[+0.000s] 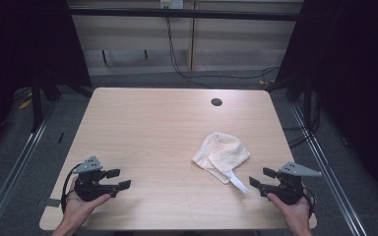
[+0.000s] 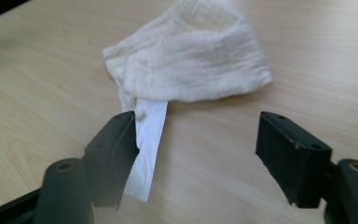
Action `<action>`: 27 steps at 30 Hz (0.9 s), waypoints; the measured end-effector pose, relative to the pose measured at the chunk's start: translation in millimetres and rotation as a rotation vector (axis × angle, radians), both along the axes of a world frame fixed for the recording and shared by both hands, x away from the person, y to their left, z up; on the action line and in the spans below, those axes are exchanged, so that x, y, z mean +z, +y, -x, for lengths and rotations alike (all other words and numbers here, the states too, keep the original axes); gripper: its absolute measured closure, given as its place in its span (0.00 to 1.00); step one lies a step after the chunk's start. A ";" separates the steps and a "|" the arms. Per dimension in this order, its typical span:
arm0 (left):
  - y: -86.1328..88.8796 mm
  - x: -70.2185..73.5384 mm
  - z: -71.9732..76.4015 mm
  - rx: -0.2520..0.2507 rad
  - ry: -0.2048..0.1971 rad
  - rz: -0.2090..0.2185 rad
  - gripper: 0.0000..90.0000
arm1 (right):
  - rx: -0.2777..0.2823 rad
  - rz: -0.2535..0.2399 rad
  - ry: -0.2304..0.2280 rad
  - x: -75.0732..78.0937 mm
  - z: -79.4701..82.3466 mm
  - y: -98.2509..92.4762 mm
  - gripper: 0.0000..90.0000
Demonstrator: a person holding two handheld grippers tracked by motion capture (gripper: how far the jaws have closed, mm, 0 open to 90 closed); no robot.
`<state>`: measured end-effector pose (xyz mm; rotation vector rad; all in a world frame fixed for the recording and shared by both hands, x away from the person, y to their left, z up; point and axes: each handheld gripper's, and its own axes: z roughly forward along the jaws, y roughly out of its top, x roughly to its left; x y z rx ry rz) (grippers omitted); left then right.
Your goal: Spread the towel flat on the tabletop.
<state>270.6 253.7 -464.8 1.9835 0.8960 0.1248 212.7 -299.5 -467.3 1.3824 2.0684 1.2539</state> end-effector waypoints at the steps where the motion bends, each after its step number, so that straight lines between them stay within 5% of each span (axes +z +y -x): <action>1: 0.2 -0.1 0.1 -0.002 -0.002 -0.001 0.37 | 0.003 -0.001 0.001 0.9 -0.4 0.4 0.37; 6: -1.3 -0.7 -0.2 -0.004 -0.002 -0.003 0.37 | 0.023 -0.004 -0.008 4.9 -4.5 4.6 0.38; 13: -7.8 -2.8 -3.4 -0.035 -0.007 -0.006 0.41 | 0.129 0.034 -0.016 10.4 -10.3 28.7 0.43; 20: -12.1 -6.5 -5.5 -0.045 -0.013 -0.053 0.46 | 0.169 0.011 -0.002 12.6 -36.1 29.5 0.36; 27: -12.7 -4.8 -1.3 -0.051 -0.022 -0.052 0.39 | 0.169 0.017 -0.046 25.4 -54.7 36.0 0.29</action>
